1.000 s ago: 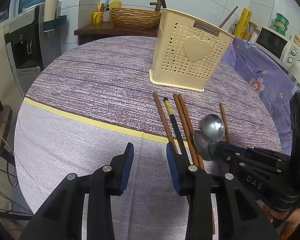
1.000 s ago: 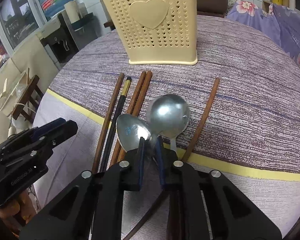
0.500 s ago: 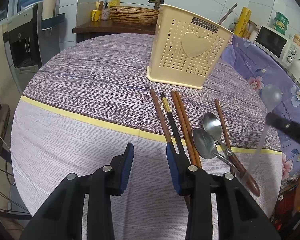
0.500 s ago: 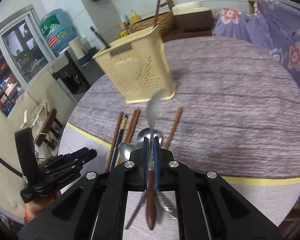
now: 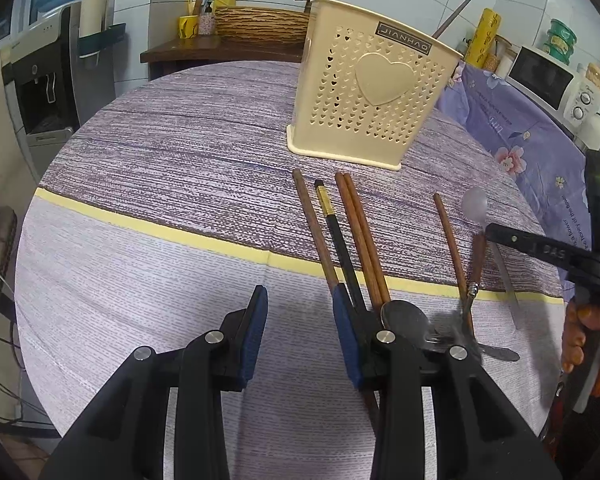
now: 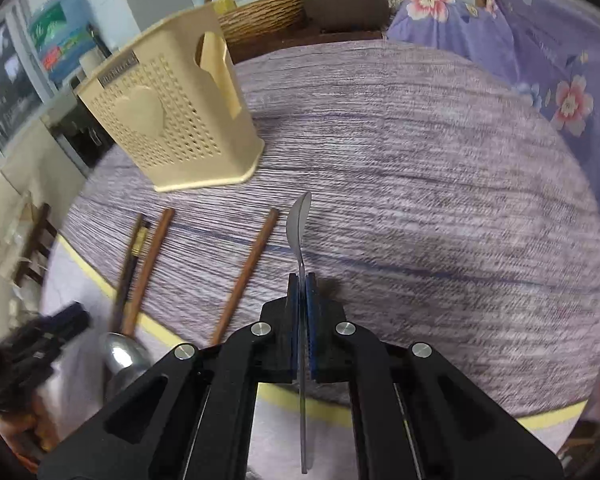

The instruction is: Organize utensils

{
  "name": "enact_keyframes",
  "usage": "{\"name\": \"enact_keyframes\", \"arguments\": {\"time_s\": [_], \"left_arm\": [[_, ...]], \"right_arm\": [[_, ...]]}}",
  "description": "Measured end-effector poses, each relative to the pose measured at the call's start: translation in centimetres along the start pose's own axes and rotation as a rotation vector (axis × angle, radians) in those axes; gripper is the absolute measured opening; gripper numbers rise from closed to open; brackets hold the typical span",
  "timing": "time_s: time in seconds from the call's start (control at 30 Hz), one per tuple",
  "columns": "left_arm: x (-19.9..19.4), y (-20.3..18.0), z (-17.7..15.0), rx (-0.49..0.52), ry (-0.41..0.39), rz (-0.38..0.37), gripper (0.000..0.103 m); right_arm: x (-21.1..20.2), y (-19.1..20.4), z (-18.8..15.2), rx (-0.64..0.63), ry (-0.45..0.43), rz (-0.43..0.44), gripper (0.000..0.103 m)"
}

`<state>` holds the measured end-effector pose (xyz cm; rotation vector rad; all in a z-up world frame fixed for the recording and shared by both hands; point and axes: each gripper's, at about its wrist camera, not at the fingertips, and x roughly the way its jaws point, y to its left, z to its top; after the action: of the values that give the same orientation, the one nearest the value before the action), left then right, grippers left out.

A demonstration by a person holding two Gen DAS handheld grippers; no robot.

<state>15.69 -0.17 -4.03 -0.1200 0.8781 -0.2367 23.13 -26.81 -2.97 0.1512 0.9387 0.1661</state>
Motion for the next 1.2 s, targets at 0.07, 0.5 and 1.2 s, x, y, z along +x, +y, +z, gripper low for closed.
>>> {"name": "enact_keyframes", "arguments": {"time_s": [0.07,0.5,1.2], "left_arm": [[-0.1,0.1,0.0,-0.002,-0.003,0.000,0.035],[-0.2,0.1,0.1,-0.009,-0.009,-0.004,0.035],[-0.3,0.7,-0.1,-0.018,-0.003,-0.007,0.034]], "right_arm": [[0.4,-0.6,0.1,-0.001,-0.003,-0.034,0.005],[-3.2,1.4,-1.4,-0.174,-0.013,0.104,0.059],[-3.1,9.6,-4.7,-0.443,0.086,0.332,0.040]]}}
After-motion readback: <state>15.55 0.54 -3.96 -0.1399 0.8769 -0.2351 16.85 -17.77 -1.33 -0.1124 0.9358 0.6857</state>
